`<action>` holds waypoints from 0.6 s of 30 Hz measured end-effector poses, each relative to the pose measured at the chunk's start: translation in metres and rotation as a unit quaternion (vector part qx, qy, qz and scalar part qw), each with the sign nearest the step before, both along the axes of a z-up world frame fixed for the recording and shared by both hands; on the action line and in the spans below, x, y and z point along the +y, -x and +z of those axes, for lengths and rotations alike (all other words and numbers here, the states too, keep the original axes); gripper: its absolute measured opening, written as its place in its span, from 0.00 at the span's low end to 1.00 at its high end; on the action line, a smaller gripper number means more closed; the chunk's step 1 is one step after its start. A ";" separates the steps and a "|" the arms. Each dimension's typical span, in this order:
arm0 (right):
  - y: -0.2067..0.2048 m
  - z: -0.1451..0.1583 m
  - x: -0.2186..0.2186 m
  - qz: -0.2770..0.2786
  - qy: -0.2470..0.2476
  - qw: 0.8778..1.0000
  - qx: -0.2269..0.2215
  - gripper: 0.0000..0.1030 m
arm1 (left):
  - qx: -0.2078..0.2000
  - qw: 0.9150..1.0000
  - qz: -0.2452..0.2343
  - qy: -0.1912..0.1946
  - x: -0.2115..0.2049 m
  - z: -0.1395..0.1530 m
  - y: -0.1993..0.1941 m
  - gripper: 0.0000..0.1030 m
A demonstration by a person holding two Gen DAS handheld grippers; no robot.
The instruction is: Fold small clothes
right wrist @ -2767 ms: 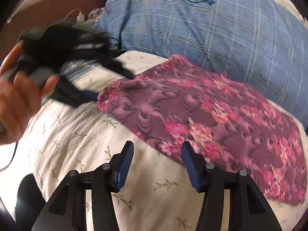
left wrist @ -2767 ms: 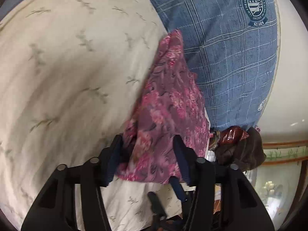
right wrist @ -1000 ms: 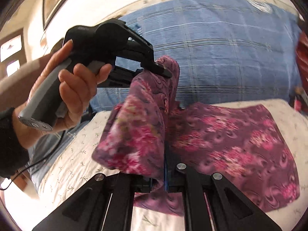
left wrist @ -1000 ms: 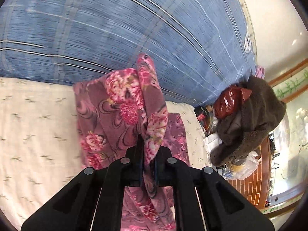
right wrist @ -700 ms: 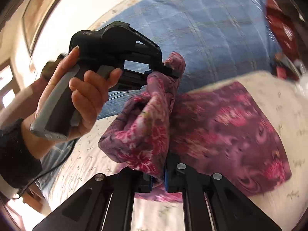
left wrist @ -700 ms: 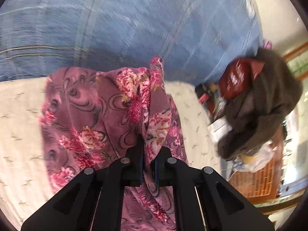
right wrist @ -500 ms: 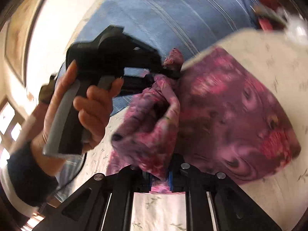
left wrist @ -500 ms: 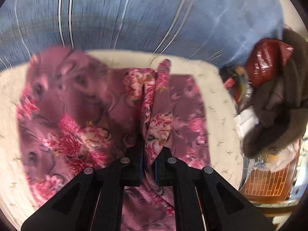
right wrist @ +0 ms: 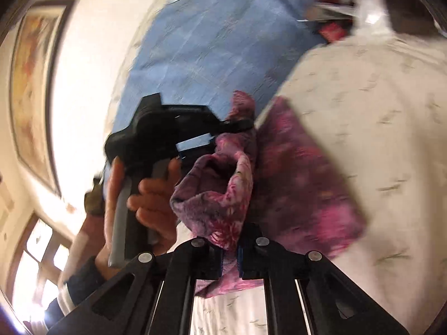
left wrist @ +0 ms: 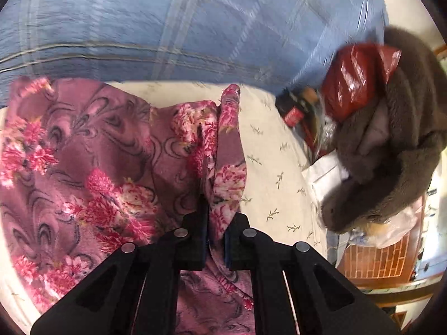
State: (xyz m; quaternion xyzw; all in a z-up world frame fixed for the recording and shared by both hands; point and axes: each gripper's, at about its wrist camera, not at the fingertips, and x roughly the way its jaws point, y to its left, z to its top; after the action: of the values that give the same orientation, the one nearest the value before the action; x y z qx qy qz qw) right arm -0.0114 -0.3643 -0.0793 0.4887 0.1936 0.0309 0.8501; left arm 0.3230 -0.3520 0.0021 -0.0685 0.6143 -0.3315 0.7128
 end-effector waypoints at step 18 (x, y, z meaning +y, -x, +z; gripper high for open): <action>0.025 0.008 -0.035 -0.149 0.030 0.988 0.038 0.36 | -0.041 0.988 0.150 0.001 0.166 0.041 -0.001 0.44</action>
State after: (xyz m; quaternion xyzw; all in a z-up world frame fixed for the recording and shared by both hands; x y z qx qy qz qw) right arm -0.0361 -0.3989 -0.0716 0.4876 0.1519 -0.1208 0.8512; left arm 0.3238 -0.1858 0.0428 -0.1464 0.5674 -0.2240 0.7788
